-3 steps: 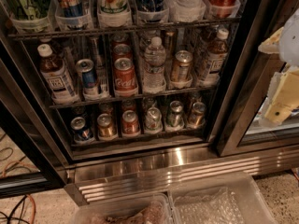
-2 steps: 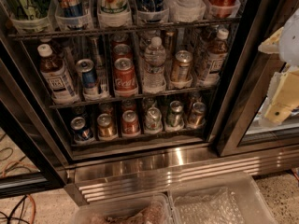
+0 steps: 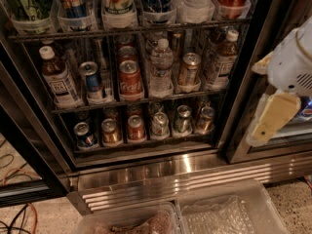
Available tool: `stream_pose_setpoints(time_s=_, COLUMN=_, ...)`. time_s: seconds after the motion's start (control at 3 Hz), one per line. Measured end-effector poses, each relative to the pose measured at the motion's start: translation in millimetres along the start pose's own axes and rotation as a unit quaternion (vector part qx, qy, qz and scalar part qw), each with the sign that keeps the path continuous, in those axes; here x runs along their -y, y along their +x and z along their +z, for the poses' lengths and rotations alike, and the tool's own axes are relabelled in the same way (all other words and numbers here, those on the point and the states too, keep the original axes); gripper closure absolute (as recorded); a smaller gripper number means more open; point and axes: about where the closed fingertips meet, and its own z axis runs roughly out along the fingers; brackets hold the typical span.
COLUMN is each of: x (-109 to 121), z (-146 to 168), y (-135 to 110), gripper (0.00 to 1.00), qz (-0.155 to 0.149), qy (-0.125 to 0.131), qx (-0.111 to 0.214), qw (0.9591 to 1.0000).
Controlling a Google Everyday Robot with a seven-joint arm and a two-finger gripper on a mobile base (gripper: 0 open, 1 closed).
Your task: Pick coke can from bottom shelf of fridge
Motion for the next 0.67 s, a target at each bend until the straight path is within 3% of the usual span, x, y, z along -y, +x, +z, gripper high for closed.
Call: stream_pose_setpoints(time_s=0.67, x=-40, z=92, y=-11, gripper=0.00, qz=0.046, qy=-0.065, qx=0.062, qw=0.9949)
